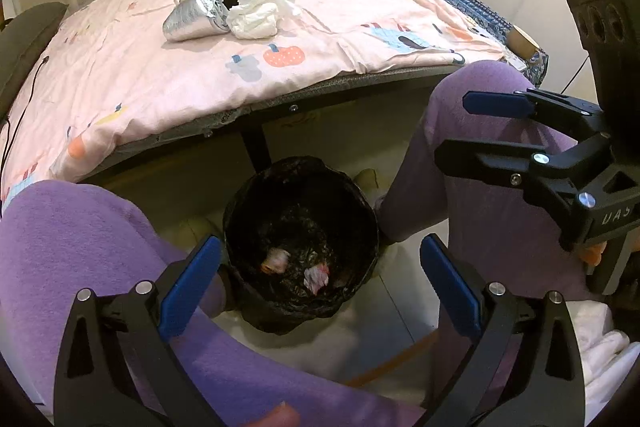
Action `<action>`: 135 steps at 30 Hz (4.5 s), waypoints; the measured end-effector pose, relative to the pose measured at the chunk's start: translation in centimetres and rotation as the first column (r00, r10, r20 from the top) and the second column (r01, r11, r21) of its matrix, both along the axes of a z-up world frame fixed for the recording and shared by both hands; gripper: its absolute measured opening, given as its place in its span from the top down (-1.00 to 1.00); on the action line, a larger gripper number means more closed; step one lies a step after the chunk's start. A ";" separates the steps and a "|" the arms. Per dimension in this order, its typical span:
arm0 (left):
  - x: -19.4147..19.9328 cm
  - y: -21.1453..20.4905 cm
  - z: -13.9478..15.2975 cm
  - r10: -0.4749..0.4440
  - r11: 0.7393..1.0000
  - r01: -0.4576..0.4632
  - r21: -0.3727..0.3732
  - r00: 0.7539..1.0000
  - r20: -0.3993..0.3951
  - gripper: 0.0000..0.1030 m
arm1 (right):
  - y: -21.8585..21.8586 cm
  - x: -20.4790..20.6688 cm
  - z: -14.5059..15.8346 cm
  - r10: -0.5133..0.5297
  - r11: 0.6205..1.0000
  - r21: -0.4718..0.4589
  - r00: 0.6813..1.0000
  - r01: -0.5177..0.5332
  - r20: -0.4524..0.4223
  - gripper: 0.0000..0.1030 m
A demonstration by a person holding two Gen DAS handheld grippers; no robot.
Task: Collect trash
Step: 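Carry both wrappers to the black bin and open both tools to drop them, then reach the right tool to the white tissue pile and grasp it, then grasp the foil-wrapped cylinder with the left tool while the right tool holds the tissue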
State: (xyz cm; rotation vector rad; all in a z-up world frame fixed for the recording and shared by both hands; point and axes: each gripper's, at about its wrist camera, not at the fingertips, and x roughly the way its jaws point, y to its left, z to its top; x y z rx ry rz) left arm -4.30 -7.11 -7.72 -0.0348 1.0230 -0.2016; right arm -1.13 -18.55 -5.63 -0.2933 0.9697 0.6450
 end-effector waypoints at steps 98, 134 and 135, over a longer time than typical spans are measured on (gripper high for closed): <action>27.9 13.8 -2.0 0.571 0.805 -0.568 -0.172 0.820 -0.035 -0.89 | 3.7 22.3 0.1 -0.118 0.969 0.221 0.993 0.112 0.016 0.41; 16.7 10.1 0.6 0.366 0.911 -0.362 -0.197 0.930 -0.018 -0.54 | 3.6 16.6 0.4 -0.065 0.985 0.164 0.998 0.061 0.018 0.40; 16.2 9.7 0.8 0.348 0.921 -0.343 -0.186 0.937 -0.003 -0.54 | 3.3 16.2 0.6 -0.064 0.983 0.176 0.998 0.060 0.015 0.40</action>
